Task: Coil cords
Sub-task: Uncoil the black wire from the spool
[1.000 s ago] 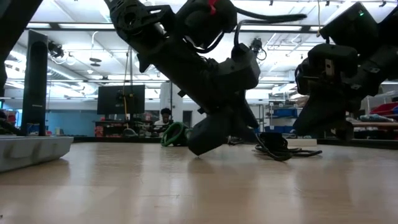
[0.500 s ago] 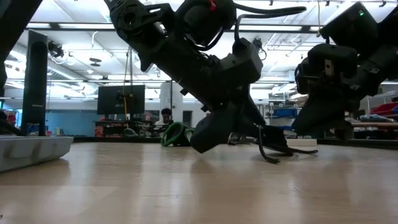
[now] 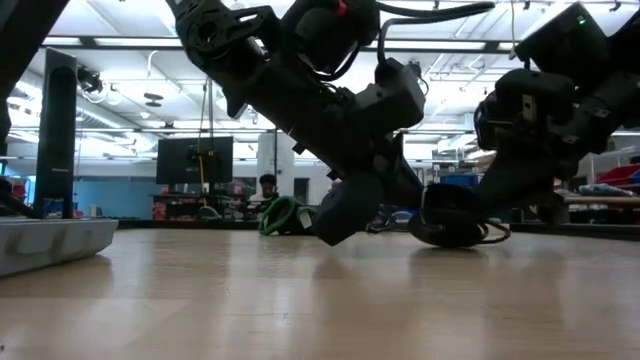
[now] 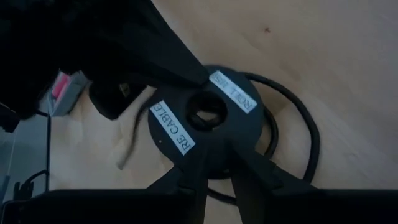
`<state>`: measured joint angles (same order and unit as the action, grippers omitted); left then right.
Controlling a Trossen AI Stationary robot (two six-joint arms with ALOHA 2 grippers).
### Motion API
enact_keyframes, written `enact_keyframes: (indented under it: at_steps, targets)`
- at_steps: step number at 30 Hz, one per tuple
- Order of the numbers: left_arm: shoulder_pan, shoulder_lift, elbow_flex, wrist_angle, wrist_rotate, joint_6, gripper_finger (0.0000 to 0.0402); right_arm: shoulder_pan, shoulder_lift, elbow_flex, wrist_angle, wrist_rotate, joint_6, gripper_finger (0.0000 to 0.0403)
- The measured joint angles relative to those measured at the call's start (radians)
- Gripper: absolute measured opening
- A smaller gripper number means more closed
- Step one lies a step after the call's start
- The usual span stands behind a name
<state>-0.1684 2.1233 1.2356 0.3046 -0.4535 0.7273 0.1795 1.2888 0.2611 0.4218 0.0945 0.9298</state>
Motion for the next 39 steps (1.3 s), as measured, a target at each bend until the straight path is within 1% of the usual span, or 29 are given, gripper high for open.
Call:
enact_keyframes:
  at_steps: [4,9,12,14,16,18,20,23,28,32,39]
  targets:
    - [0.0,0.0,0.001,-0.008,-0.023,-0.002,0.0004,-0.001,-0.001,0.002,0.001,0.003,-0.016,0.0069]
    - [-0.006,0.002,0.015,-0.032,-0.064,-0.002,0.0002,-0.023,-0.039,0.003,-0.037,-0.048,-0.018,0.0069]
    - [-0.004,0.003,0.04,-0.077,-0.087,-0.003,0.0001,-0.034,-0.09,0.002,-0.048,-0.066,-0.037,0.0069]
    - [-0.002,0.004,0.054,-0.098,-0.124,-0.002,0.0001,-0.036,-0.128,0.002,-0.066,-0.074,-0.044,0.0069]
    - [0.001,0.001,0.07,-0.118,-0.178,0.0,0.0001,-0.033,-0.171,0.002,-0.115,-0.073,-0.05,0.0069]
    - [0.011,-0.017,0.073,-0.127,-0.191,-0.003,0.0001,-0.025,-0.216,0.002,-0.164,-0.064,-0.058,0.0069]
    - [0.021,-0.04,0.074,-0.13,-0.188,-0.011,0.0,-0.012,-0.269,0.001,-0.204,-0.033,-0.084,0.0069]
    - [0.032,-0.069,0.075,-0.129,-0.181,-0.026,0.0,0.015,-0.349,0.001,-0.251,0.021,-0.167,0.0068]
    - [0.042,-0.115,0.075,-0.144,-0.165,-0.033,0.0,0.078,-0.454,0.001,-0.348,0.164,-0.273,0.0063]
    - [0.046,-0.133,0.074,-0.157,-0.151,-0.073,0.0,0.118,-0.481,0.001,-0.373,0.213,-0.33,0.0055]
    - [0.054,-0.192,0.075,-0.138,-0.154,-0.162,0.0,0.206,-0.489,0.001,-0.304,0.342,-0.406,0.0052]
